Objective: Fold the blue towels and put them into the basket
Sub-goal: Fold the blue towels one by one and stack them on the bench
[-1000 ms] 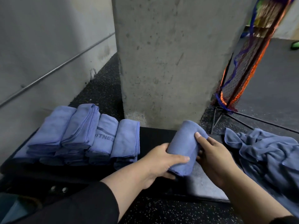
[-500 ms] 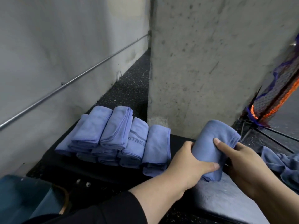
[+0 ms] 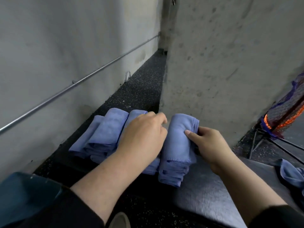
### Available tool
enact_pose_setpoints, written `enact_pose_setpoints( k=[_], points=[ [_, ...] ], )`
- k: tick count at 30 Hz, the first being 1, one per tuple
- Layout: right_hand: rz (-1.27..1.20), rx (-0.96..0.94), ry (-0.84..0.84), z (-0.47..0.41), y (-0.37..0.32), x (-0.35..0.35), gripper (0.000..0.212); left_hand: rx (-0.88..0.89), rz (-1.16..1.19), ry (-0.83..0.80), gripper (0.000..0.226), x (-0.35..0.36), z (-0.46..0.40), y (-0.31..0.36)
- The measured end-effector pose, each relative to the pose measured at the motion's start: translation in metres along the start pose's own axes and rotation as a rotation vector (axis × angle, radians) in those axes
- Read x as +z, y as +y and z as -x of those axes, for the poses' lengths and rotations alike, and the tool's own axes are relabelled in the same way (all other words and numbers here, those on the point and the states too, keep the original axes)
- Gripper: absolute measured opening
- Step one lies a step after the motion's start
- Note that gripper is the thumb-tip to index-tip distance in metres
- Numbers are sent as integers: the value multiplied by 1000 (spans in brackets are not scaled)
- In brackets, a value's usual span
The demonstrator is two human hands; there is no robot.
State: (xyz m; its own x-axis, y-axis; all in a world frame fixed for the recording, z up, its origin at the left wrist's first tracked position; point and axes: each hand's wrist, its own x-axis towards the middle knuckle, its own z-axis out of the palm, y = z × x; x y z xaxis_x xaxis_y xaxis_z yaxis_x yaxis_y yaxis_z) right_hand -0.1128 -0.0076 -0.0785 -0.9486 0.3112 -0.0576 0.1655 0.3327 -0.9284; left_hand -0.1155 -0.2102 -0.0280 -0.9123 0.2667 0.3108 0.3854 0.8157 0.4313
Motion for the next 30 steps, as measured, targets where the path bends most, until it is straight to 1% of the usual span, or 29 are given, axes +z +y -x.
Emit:
enact_pose_setpoints(
  k=[2, 3, 5, 7, 8, 9, 10, 11, 12, 13, 14, 15, 16, 17, 21, 23, 26, 30],
  points=[
    [54, -42, -16, -2, -4, 17, 22, 50, -47, 31, 32, 0, 1, -14],
    [121, -57, -33, -4, -5, 23, 22, 83, -82, 12, 32, 2, 0, -20],
    [336, -95, -58, -6, -4, 34, 23, 155, -155, -77, 31, 9, 0, -29],
    [510, -109, -43, -7, 1, 41, 28, 212, -174, -176, 36, 14, 0, -35],
    [555, -114, -10, -7, 2, 43, 32, 227, -195, -220, 37, 15, 0, -36],
    [585, -140, 53, -6, 3, 43, 42, 235, -227, -267, 37, 17, 1, -37],
    [586, -201, 123, -6, 2, 41, 55, 232, -253, -313, 39, 19, 3, -38],
    [582, -294, 178, -6, 1, 39, 61, 225, -265, -349, 43, 19, 4, -38],
    [578, -393, 180, -6, 0, 37, 60, 215, -270, -372, 46, 19, 6, -36],
    [587, -468, 129, -5, -1, 35, 54, 210, -271, -378, 48, 20, 6, -35],
    [607, -492, 53, -5, 0, 34, 48, 206, -272, -374, 49, 22, 7, -34],
    [627, -463, -21, -4, 2, 35, 45, 204, -272, -360, 49, 22, 7, -32],
    [631, -425, -64, -1, 5, 36, 43, 202, -273, -341, 47, 23, 7, -31],
    [609, -414, -65, 0, 8, 36, 42, 200, -277, -320, 45, 24, 7, -30],
    [454, -461, 34, 3, 3, 31, 32, 198, -259, -253, 33, 25, 5, -21],
    [411, -463, 67, 6, -2, 23, 28, 199, -233, -217, 33, 25, 3, -12],
    [402, -465, 131, 12, 3, 8, 23, 209, -186, -182, 30, 26, 0, 5],
    [412, -430, 142, 28, 12, -19, 21, 247, -94, -108, 26, 29, -1, 33]
  ],
)
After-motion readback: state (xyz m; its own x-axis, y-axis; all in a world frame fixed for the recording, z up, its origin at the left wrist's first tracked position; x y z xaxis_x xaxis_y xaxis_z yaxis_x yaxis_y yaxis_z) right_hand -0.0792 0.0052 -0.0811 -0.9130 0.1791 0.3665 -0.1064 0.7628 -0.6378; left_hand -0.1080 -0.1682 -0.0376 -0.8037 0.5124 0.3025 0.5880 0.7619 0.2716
